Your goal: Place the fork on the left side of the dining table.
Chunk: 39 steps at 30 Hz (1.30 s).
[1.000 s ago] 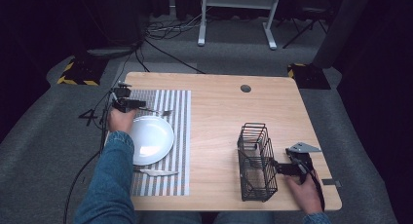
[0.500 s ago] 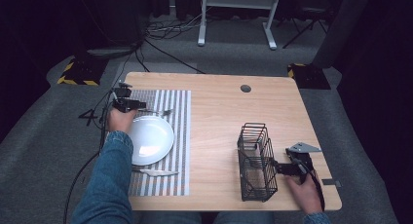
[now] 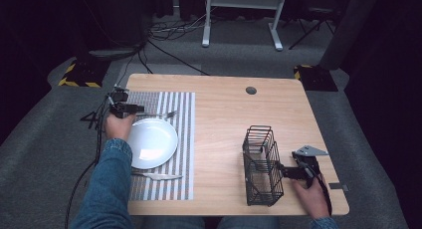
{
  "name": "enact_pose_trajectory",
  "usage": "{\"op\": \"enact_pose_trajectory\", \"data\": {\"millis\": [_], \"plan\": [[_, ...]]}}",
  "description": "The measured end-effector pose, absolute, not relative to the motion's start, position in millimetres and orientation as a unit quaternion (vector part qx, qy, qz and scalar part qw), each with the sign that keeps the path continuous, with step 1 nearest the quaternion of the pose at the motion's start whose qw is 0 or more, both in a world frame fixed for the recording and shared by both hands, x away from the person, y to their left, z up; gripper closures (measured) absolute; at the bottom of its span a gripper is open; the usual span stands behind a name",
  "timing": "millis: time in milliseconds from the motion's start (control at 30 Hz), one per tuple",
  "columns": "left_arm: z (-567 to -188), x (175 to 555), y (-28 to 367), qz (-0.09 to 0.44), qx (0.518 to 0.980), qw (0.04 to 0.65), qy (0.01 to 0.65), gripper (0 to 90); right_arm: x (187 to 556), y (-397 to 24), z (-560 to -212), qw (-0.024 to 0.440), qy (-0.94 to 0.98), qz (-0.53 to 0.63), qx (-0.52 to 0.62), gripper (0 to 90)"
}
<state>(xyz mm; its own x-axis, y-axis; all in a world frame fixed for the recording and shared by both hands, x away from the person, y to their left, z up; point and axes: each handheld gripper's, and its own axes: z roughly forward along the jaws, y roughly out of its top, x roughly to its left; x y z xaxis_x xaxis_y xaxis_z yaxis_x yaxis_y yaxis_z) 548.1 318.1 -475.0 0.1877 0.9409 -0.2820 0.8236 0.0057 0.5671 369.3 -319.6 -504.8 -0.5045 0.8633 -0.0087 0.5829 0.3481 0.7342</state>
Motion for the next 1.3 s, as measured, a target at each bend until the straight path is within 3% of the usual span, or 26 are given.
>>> {"op": "enact_pose_trajectory", "data": {"millis": [300,833,1300], "plan": [[-451,534,315,0.115,0.701,0.35,0.61,41.2,369,-320,-505,0.203,0.795,0.345,0.455,15.9],[-392,471,312,0.154,0.719,0.393,0.552,39.0,369,-320,-505,0.203,0.795,0.346,0.455,15.9],[-344,393,254,0.176,0.767,0.438,0.436,37.8,369,-320,-505,0.203,0.795,0.346,0.455,15.8]]}}
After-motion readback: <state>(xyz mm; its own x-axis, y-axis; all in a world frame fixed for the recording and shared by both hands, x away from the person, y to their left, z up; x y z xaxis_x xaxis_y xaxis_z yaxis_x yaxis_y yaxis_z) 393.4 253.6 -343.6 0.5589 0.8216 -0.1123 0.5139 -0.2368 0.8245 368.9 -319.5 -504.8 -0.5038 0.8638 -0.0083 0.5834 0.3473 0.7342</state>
